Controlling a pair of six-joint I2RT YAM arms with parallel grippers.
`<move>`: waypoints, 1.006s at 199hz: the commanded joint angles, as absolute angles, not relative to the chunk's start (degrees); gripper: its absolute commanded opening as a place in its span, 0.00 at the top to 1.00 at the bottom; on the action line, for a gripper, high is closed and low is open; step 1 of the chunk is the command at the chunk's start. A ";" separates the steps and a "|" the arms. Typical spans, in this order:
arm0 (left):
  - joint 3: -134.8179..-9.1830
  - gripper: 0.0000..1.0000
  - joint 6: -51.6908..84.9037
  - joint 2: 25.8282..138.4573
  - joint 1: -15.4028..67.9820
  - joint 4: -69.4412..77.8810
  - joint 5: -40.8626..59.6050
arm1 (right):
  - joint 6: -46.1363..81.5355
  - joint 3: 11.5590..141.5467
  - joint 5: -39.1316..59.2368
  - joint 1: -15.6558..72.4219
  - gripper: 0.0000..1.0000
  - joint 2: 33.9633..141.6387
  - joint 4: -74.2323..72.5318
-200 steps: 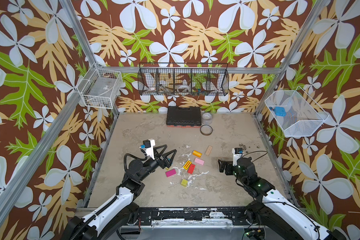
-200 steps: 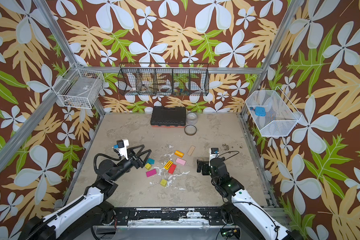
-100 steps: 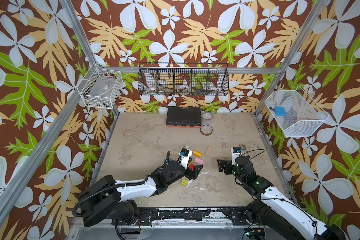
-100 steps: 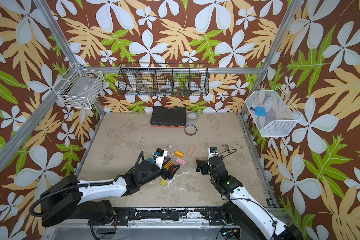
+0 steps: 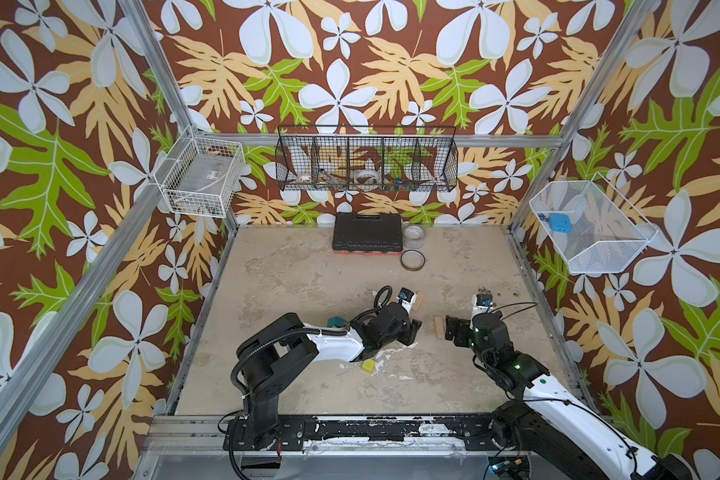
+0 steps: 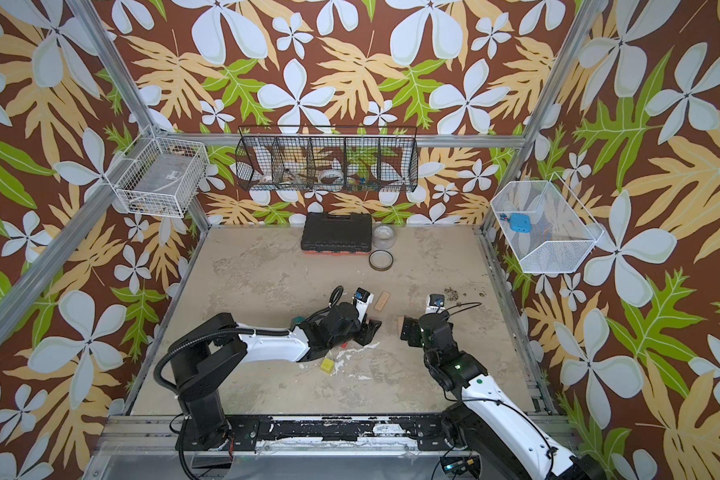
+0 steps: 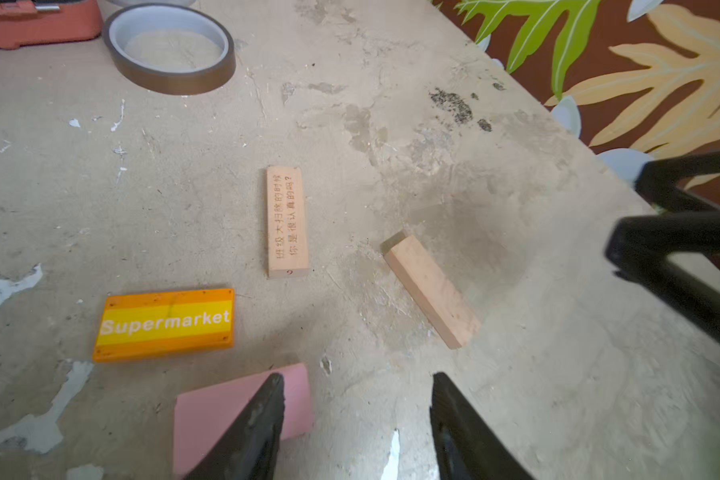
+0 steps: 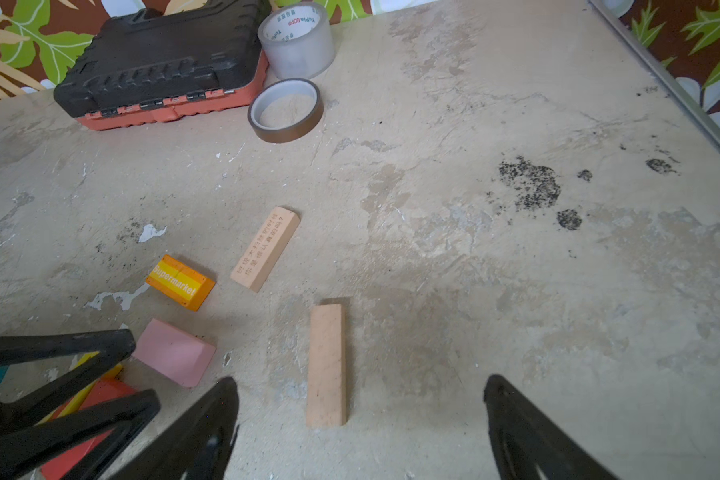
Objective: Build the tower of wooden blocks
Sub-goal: 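Lower the left gripper and grasp the engraved wooden bar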
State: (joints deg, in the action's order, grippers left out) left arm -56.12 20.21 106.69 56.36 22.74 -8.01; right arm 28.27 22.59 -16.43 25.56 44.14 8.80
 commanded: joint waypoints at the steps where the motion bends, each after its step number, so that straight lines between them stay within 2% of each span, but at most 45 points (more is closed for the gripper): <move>1: -60.38 0.45 19.73 109.93 56.39 17.50 -12.74 | 28.85 22.66 -17.72 25.65 0.08 43.86 8.96; 54: -78.65 0.53 18.90 123.02 55.98 5.36 -19.77 | 29.00 22.77 -18.03 25.61 0.08 44.24 9.22; 87: -82.59 0.52 18.85 125.25 54.58 3.76 -20.22 | 28.83 23.01 -17.88 25.62 0.08 44.13 9.67; 143: -85.63 0.44 17.71 125.98 53.09 2.34 -17.57 | 28.65 23.45 -17.29 25.62 0.09 44.91 9.90; 200: -89.07 0.44 17.43 129.86 53.11 0.52 -15.77 | 28.48 23.71 -17.01 25.58 0.09 45.48 10.02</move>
